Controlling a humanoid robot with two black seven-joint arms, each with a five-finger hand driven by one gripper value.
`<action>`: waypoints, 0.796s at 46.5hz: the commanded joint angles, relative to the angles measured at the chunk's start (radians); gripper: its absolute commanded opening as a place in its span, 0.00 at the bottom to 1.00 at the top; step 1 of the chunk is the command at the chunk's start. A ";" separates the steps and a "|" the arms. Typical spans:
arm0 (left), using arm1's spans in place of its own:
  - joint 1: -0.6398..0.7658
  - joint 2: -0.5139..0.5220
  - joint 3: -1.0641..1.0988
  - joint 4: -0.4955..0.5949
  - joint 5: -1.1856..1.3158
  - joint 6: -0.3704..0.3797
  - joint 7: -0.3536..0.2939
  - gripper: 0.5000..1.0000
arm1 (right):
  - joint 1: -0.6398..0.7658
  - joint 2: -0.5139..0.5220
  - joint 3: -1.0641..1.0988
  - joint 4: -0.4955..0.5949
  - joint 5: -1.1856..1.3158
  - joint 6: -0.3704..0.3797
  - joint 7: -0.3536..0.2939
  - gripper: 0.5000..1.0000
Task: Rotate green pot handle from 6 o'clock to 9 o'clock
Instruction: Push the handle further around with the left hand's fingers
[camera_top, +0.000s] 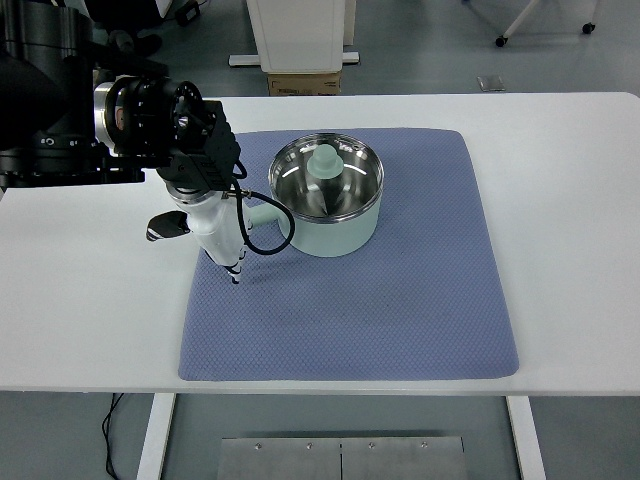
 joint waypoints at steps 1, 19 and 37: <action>0.002 -0.002 0.002 0.016 0.005 0.000 0.000 1.00 | 0.000 0.000 0.000 0.000 0.000 0.000 0.000 1.00; 0.013 -0.014 0.035 0.066 0.017 0.001 0.000 1.00 | 0.000 0.000 0.000 0.000 0.000 0.000 0.000 1.00; 0.035 -0.025 0.081 0.086 0.020 0.003 0.000 1.00 | 0.000 0.000 0.000 0.000 0.000 0.000 0.000 1.00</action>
